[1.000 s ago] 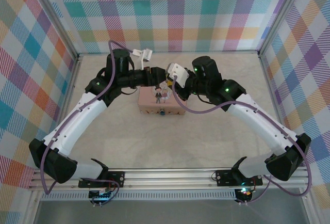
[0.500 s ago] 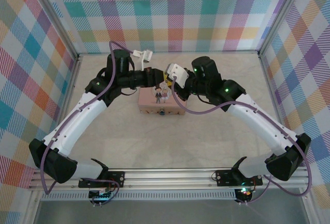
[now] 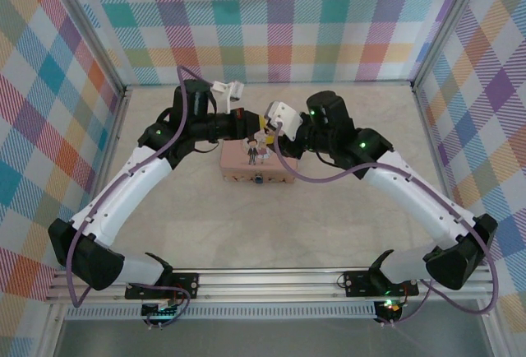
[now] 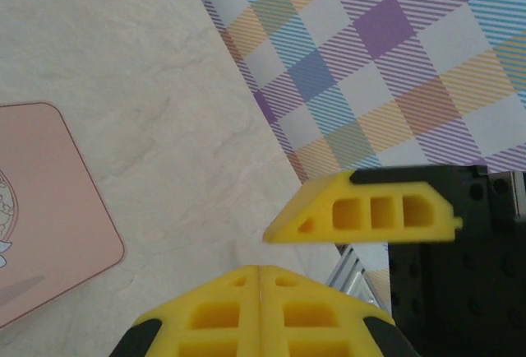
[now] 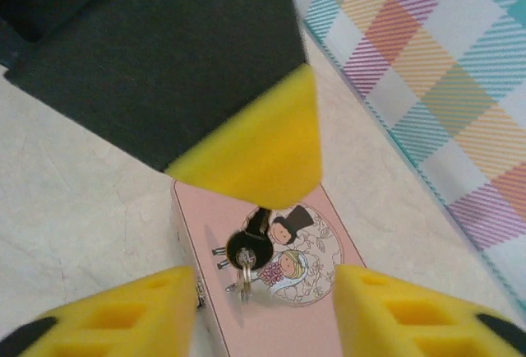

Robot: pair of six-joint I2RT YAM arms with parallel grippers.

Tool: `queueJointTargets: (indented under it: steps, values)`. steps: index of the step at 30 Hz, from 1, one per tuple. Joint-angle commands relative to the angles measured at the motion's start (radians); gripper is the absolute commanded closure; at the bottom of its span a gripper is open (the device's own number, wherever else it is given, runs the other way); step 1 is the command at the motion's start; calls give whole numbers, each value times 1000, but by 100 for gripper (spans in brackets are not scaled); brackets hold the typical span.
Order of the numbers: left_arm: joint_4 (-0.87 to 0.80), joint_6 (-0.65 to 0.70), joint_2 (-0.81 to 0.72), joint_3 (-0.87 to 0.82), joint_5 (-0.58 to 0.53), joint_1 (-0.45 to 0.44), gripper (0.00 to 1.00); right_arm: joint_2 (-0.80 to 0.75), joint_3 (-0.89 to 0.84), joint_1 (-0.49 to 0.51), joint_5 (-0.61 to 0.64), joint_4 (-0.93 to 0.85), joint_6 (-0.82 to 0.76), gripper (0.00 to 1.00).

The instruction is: Unlock a padlock with a key

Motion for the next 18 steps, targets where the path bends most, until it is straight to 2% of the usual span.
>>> queueJointTargets:
  steps: [1, 6, 9, 12, 14, 15, 16, 18]
  values:
    - [5, 38, -31, 2, -24, -9, 100, -81, -67, -12, 31, 82, 84, 43]
    - [-9, 73, -42, -2, -55, -9, 100, -164, -175, -116, -83, 180, 307, 34]
    - [-9, 86, -44, -10, -80, -9, 100, -172, -208, -198, -168, 218, 479, 34]
    - [0, 91, -45, -23, -103, -8, 100, -162, -244, -292, -315, 284, 651, 33]
    - [5, 92, -40, -30, -108, -8, 100, -158, -289, -335, -399, 375, 752, 23]
    - [9, 90, -38, -32, -108, -8, 100, -156, -311, -348, -436, 419, 792, 14]
    - [14, 88, -35, -36, -107, -8, 100, -153, -326, -354, -457, 457, 820, 1]
    - [28, 84, -31, -46, -102, -8, 100, -143, -340, -360, -442, 482, 867, 0]
